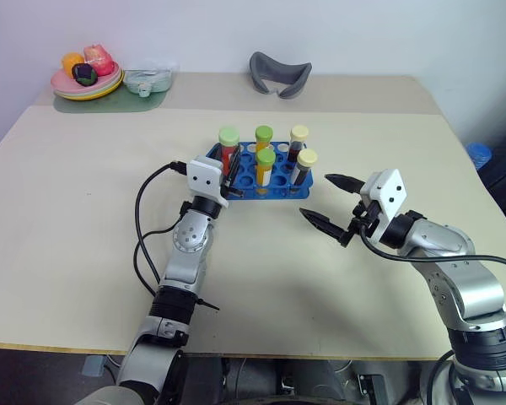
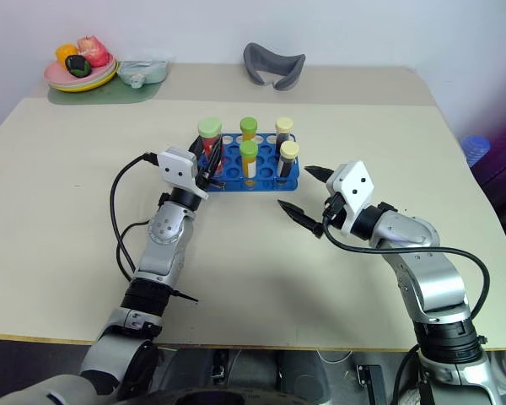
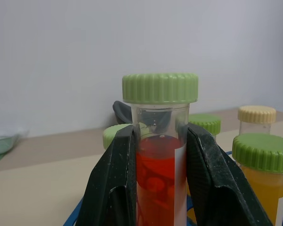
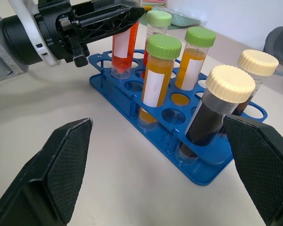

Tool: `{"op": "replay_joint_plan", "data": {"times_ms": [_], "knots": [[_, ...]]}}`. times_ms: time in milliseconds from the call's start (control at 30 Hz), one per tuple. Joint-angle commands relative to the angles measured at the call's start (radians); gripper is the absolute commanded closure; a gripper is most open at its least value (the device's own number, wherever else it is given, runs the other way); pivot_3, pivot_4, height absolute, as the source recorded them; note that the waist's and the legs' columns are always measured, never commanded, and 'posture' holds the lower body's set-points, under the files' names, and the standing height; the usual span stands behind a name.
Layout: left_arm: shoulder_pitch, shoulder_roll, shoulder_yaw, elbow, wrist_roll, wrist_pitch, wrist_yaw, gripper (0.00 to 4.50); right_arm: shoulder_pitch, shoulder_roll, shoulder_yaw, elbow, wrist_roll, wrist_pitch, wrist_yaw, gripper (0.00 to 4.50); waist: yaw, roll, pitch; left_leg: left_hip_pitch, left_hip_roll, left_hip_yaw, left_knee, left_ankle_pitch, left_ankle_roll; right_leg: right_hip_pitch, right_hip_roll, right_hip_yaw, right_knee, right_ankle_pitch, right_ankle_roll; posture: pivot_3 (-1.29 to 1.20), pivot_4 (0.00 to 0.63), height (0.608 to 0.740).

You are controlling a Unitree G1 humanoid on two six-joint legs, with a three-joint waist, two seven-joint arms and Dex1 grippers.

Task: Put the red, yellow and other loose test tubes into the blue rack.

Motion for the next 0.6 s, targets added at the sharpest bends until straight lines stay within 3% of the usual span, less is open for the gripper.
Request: {"op": "replay_joint_plan", "data": {"times_ms": [33,600], "knots": [[0.017,-0.003,-0.006,-0.012,-0.005,0.014,-0.019,3.67,-0.004,-0.001,-0.016,-0.030,0.001,-0.022,0.000,0.00,0.000,0.000,0.000,0.000,0.000,0.000,0.000,0.000,0.000,0.000,0.000,0.000,0.000,0.000,0.000,0.00,0.150,0.735],[0.033,0.009,-0.001,-0.036,0.049,0.024,0.017,3.67,0.001,-0.004,-0.014,-0.034,-0.001,-0.020,0.002,0.00,0.000,0.000,0.000,0.000,0.000,0.000,0.000,0.000,0.000,0.000,0.000,0.000,0.000,0.000,0.000,0.00,0.150,0.735]]}}
